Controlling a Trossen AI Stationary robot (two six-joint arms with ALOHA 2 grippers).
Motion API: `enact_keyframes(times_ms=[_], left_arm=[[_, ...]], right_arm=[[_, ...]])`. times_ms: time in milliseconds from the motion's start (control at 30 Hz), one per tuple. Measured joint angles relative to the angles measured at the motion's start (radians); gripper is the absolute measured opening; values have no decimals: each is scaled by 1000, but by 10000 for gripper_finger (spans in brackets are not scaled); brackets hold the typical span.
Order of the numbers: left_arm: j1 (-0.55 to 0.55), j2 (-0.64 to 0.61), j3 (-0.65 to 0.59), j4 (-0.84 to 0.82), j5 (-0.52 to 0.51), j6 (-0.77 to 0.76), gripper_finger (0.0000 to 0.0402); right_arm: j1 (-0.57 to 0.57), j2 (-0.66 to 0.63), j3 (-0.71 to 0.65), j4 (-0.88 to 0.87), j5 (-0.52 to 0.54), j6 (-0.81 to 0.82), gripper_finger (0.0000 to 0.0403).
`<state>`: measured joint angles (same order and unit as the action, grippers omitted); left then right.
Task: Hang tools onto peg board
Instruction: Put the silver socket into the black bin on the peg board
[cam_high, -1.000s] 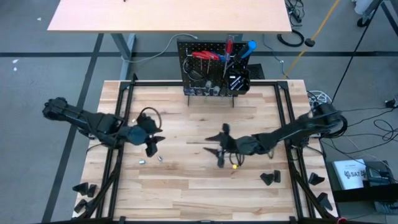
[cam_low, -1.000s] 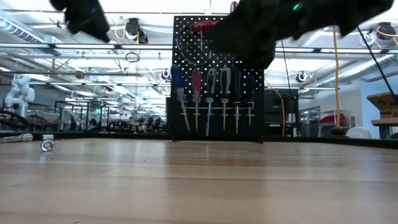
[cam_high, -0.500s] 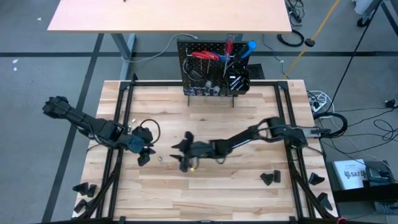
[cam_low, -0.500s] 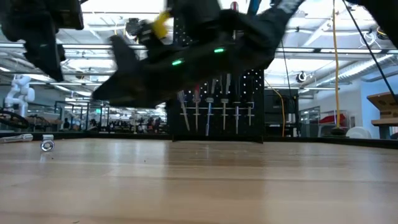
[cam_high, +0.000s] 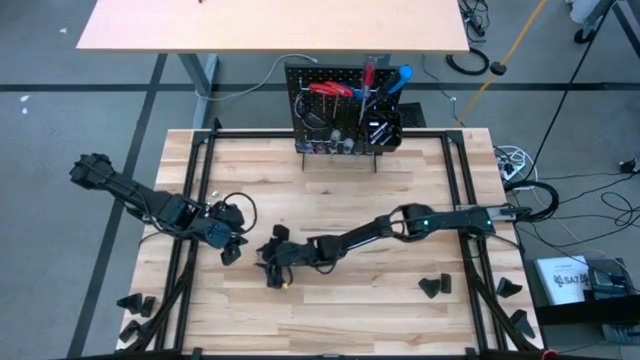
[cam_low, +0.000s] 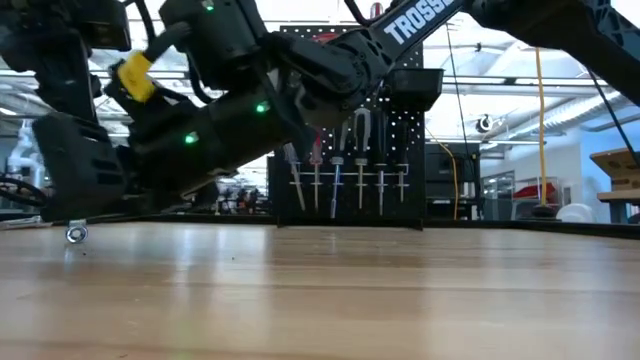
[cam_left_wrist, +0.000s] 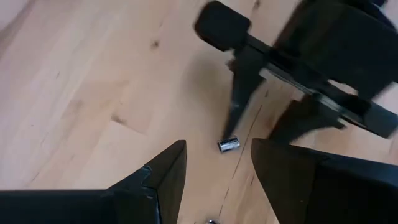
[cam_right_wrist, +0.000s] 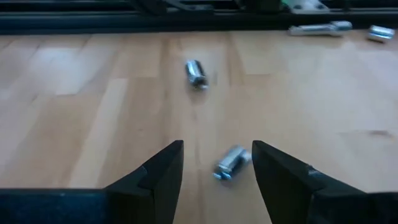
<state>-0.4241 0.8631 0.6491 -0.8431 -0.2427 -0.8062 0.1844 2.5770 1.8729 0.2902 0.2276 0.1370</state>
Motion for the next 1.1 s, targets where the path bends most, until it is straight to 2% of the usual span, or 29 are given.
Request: enact_keyframes(times_ms=[200, 333, 533, 733, 900, 1100], left_arm=[[0, 0, 0, 3, -25, 0, 189], [0, 0, 0, 27, -38, 1, 189], [0, 0, 0, 55, -53, 4, 189], [0, 1, 0, 59, -55, 3, 189], [-1, 0, 0, 70, -54, 7, 189], [-2, 0, 0, 74, -47, 28, 189]], right_arm=[[6, 28, 32, 0, 16, -14, 183], [-1, 40, 33, -15, 81, 4, 183], [-10, 63, 34, 1, 77, 9, 178], [-12, 71, 34, 17, 57, -24, 126], [-12, 72, 34, 21, 15, -83, 41], [-13, 73, 33, 32, 10, -123, 37]])
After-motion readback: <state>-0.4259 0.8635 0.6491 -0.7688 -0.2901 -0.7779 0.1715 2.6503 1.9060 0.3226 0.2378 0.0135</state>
